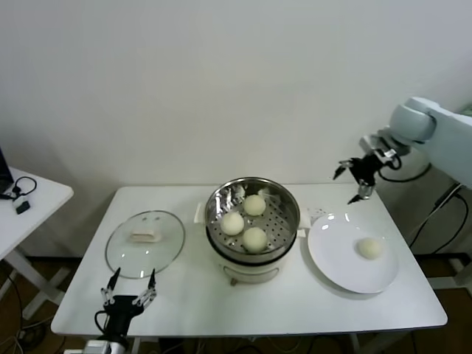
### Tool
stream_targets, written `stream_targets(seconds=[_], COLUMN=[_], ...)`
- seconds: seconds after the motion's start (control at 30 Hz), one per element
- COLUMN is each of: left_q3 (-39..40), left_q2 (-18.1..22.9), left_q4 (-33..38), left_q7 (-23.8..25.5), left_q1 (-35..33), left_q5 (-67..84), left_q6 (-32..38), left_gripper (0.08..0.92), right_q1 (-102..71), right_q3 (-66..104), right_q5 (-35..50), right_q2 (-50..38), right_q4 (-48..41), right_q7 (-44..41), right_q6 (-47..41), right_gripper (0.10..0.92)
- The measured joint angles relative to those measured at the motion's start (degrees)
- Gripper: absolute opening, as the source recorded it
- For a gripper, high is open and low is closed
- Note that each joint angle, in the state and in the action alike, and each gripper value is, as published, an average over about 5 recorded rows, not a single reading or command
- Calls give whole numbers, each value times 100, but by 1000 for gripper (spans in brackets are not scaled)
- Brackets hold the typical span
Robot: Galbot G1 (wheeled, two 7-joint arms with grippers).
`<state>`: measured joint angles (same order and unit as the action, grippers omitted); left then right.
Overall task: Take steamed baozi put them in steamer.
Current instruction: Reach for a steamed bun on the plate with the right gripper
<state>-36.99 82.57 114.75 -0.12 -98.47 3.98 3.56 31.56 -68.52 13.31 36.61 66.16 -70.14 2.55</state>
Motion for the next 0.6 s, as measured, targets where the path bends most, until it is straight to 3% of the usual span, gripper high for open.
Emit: stream_targets(seconds=[0.3,0.6], left_q3=[0,36], left_q2=[39,90], left_q4=[1,84], left_q7=[0,-21], left_q1=[23,44], left_q5=[-7,48], left_q6=[-12,-61], left_gripper=[823,823], right_q1=[-1354,-2281], right_q3=[990,1817], right_q5=[-1040,-1657], right_q2=[-356,-141], right_q4=[-336,-1016], right_q7=[75,132], right_q6=[26,47], right_gripper=[823,823])
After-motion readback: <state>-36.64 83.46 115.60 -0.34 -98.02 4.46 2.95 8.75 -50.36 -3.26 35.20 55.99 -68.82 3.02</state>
